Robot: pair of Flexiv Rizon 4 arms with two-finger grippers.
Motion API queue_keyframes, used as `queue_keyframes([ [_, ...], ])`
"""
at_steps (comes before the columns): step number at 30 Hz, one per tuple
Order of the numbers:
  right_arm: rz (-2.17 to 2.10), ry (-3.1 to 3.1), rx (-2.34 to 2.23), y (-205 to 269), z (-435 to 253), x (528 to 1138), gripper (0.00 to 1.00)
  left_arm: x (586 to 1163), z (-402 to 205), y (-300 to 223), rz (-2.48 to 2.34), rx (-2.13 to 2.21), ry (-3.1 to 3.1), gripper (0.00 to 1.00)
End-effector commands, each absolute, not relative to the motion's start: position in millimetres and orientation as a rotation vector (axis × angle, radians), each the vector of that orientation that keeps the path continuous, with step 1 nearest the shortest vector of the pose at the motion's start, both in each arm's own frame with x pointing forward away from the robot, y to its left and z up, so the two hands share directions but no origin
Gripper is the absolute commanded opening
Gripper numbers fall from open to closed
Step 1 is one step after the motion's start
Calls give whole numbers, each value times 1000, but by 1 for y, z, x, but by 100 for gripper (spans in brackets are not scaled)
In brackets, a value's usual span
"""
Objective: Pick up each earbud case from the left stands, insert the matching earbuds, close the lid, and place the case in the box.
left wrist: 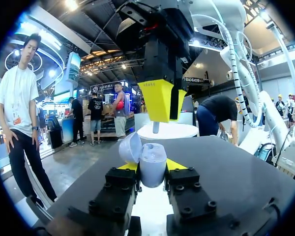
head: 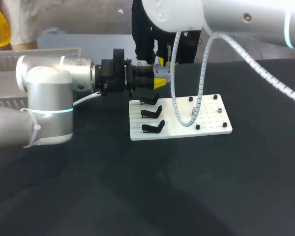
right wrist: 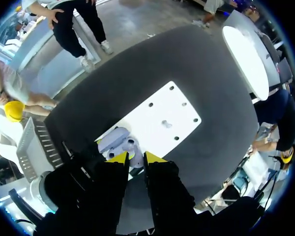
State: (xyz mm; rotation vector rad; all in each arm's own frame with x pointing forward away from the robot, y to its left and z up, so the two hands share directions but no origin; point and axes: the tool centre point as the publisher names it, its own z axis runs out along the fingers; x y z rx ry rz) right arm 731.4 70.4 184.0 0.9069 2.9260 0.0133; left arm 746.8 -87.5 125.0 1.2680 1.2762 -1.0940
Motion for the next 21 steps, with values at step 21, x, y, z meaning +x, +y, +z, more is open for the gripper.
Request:
queue_keyframes([
  [21,0,2946,904,77,170,741,0,745,124,-87,-1088,1262,1272,0],
])
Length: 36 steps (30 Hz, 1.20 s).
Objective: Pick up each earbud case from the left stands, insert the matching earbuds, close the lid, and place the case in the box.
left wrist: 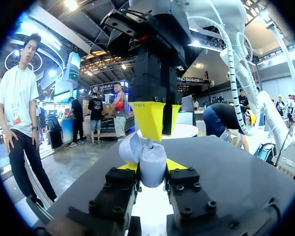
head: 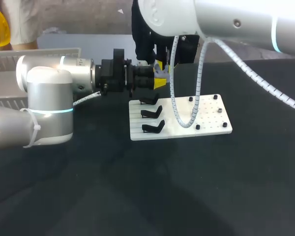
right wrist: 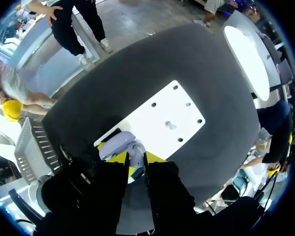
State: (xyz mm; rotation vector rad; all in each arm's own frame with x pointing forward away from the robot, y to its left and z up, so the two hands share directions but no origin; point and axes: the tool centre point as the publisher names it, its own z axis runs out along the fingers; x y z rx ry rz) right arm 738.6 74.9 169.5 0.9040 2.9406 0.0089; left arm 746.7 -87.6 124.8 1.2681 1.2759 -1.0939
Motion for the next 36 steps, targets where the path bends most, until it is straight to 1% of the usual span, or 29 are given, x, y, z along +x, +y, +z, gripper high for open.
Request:
queue_keyframes([
  [1,0,2947,904,77,170,741,0,745,124,-87,-1088,1262,1272,0],
  [36,-5,2973,900,80,159,740,0,745,124,-87,-1088,1262,1272,0],
])
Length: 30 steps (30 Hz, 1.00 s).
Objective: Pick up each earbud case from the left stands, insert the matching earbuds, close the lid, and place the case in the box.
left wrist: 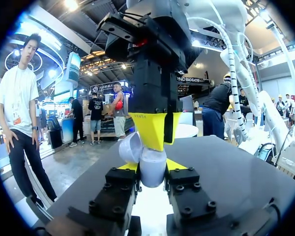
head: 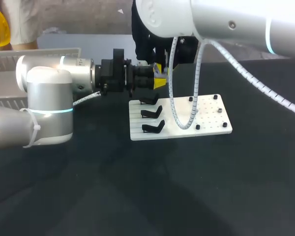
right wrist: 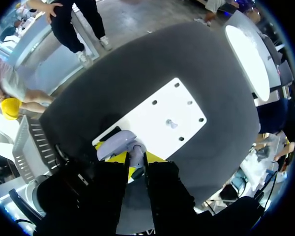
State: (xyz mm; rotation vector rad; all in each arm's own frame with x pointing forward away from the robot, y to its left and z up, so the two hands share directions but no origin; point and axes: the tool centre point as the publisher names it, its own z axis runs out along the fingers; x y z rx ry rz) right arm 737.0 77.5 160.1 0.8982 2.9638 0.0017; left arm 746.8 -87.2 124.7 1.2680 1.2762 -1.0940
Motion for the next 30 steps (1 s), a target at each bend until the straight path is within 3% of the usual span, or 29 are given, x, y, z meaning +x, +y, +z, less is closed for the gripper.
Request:
queue_keyframes([
  [1,-5,2974,898,80,158,740,0,745,124,-87,-1088,1262,1272,0],
  [8,-1,2976,904,79,158,742,0,745,124,-87,-1088,1262,1272,0],
  [9,1,2976,902,80,158,742,14,745,124,-87,-1088,1262,1272,0],
  [10,1,2976,902,80,159,742,40,745,124,-87,-1088,1262,1272,0],
  [11,2,2976,901,80,160,741,43,745,124,-87,-1088,1262,1272,0],
  [20,97,2947,809,82,175,725,43,745,124,-87,-1088,1262,1272,0],
  [24,175,2896,677,75,189,702,49,745,124,-87,-1088,1262,1272,0],
  [25,177,2884,641,72,191,696,58,745,124,-87,-1088,1262,1272,0],
  [27,190,2859,592,65,195,685,90,745,124,-87,-1088,1262,1272,0],
  [28,196,2858,548,61,196,680,100,745,124,-87,-1088,1262,1272,0],
  [30,178,2841,521,54,196,673,100,745,124,-87,-1088,1262,1272,0],
])
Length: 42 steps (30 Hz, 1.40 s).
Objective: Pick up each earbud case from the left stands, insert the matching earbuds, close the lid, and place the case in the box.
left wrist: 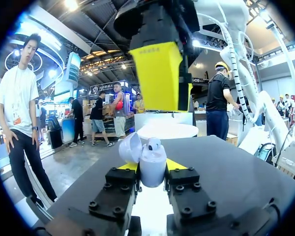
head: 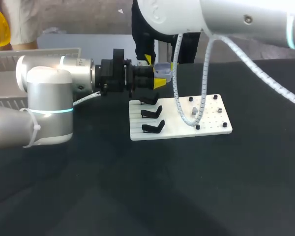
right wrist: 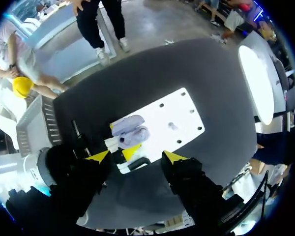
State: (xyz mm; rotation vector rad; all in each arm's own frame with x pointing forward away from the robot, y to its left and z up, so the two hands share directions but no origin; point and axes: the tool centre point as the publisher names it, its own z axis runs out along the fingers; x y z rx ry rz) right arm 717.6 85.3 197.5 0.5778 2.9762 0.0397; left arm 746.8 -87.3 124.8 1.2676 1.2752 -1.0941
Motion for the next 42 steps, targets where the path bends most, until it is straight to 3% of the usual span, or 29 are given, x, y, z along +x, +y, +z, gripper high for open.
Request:
queue_keyframes([
  [1,180,2843,500,50,196,668,100,745,124,-87,-1088,1262,1272,0],
  [8,88,2815,387,27,199,645,100,745,124,-87,-1088,1262,1272,0],
  [27,88,2815,387,27,199,645,100,745,124,-87,-1088,1262,1272,0],
  [42,101,2851,471,-10,120,659,100,745,124,-87,-1088,1262,1272,0],
])
